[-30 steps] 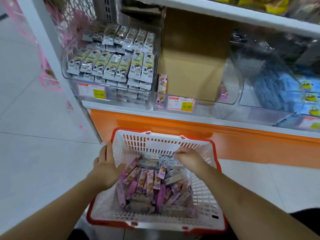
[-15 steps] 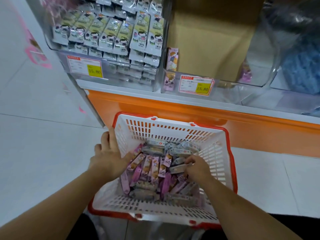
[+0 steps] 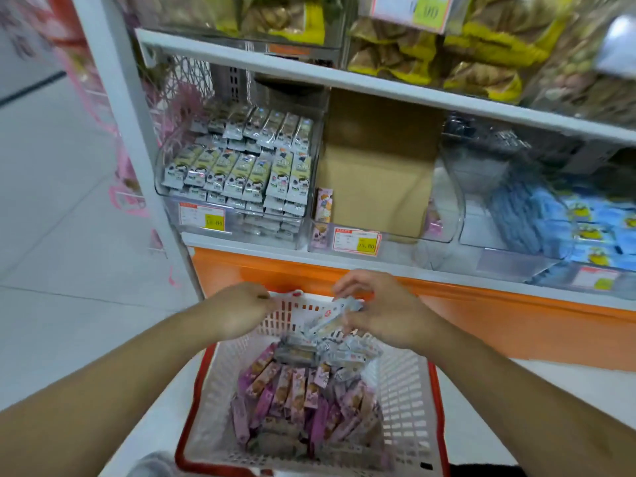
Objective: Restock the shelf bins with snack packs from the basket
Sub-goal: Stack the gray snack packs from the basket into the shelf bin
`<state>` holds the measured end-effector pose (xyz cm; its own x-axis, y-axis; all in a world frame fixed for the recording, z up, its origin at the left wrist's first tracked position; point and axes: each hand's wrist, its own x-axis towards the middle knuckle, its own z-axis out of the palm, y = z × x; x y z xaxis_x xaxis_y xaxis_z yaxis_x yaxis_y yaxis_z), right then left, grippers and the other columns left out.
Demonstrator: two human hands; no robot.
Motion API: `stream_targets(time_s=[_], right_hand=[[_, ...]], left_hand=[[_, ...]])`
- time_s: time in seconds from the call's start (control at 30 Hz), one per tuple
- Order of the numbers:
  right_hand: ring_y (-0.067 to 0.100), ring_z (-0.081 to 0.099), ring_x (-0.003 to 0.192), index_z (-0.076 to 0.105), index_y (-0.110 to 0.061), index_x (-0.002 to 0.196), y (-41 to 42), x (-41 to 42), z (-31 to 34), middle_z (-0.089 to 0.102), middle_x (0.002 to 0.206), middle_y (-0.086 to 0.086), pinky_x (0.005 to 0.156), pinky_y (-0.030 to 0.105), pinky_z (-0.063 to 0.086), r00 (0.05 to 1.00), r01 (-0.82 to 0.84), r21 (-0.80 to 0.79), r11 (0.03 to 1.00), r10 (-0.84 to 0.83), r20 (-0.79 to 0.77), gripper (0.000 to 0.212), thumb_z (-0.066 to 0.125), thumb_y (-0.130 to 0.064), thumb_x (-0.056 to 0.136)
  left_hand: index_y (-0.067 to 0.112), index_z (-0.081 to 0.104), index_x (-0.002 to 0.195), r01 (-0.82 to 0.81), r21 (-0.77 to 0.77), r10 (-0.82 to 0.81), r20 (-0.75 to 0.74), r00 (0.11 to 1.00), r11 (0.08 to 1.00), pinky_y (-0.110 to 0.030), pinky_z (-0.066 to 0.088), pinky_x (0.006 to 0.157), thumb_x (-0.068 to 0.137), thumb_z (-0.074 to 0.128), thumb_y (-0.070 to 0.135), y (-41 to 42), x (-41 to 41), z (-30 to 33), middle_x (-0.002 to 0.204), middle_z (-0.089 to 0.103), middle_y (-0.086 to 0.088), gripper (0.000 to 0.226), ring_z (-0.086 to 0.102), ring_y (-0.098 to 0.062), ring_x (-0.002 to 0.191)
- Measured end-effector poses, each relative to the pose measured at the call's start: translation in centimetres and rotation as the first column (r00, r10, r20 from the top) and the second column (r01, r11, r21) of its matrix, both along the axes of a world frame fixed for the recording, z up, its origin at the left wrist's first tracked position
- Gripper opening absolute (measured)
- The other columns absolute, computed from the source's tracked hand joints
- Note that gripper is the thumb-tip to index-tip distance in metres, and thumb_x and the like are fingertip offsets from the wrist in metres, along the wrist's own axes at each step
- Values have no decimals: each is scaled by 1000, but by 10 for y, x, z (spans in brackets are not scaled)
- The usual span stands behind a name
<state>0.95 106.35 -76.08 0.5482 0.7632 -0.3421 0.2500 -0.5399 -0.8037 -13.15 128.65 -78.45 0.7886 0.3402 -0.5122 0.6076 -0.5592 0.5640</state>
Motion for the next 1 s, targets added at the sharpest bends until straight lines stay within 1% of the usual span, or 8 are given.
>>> stream_targets(time_s=[0.1,0.23,0.33,0.43,0.57,0.7,0.87,1.0], right_hand=[[33,73,78,70,-27,113,2,-13,46,68,118,-4,72,38,60,998,-68,184,981,66,16,42,77,7,89],[39,67,83,71,-31,116,7,-24,69,71,120,-7,80,44,61,993,-115,301,947,97,74,54,72,15,87],[29,71,92,69,-31,122,18,-28,75,69,127,-10,88,49,61,988,-144,328,934,117,102,58,66,17,89],[16,71,106,63,-35,134,25,-29,82,61,139,-17,92,38,61,994,-106,351,930,92,57,65,66,14,92],[20,76,104,56,-34,138,36,-31,76,61,139,-10,91,35,62,972,191,394,899,-118,-202,53,78,-15,94],[39,74,106,59,-7,131,52,-32,65,75,119,18,89,50,63,895,342,428,836,-151,-420,31,66,-14,102],[44,70,115,63,-3,131,57,-24,61,71,126,24,100,60,56,857,387,453,803,-132,-498,28,60,-13,105],[44,70,110,63,-5,134,59,-22,60,68,128,28,92,56,52,847,378,454,807,-104,-521,29,54,-14,108]], left_hand=[[32,72,118,-13,-303,71,182,981,953,-45,54,103,101,63,41,2,-4,49,117,74,7,22,68,-14,112],[28,70,127,132,-529,7,253,968,839,-39,55,101,95,72,25,4,-20,83,123,74,2,33,67,-24,118],[23,69,126,223,-463,-71,322,944,858,-29,54,85,93,76,14,11,-24,90,120,74,-3,35,69,-27,111],[23,72,118,178,-384,-6,409,912,906,-41,61,86,88,82,14,11,-19,96,114,73,-4,33,72,-24,103],[34,69,106,-10,-191,109,512,852,981,-27,57,58,80,89,28,2,-14,100,103,69,13,33,71,-19,88],[41,66,109,-20,-64,53,580,813,998,-39,61,76,76,90,38,-5,-10,93,102,67,22,41,69,-7,87],[54,49,133,73,-64,-25,563,826,995,-33,59,86,71,92,49,-5,-13,97,116,58,30,76,65,1,101],[56,48,136,93,-184,31,574,818,978,-37,61,85,71,95,35,1,-17,104,116,56,24,83,68,-9,97]])
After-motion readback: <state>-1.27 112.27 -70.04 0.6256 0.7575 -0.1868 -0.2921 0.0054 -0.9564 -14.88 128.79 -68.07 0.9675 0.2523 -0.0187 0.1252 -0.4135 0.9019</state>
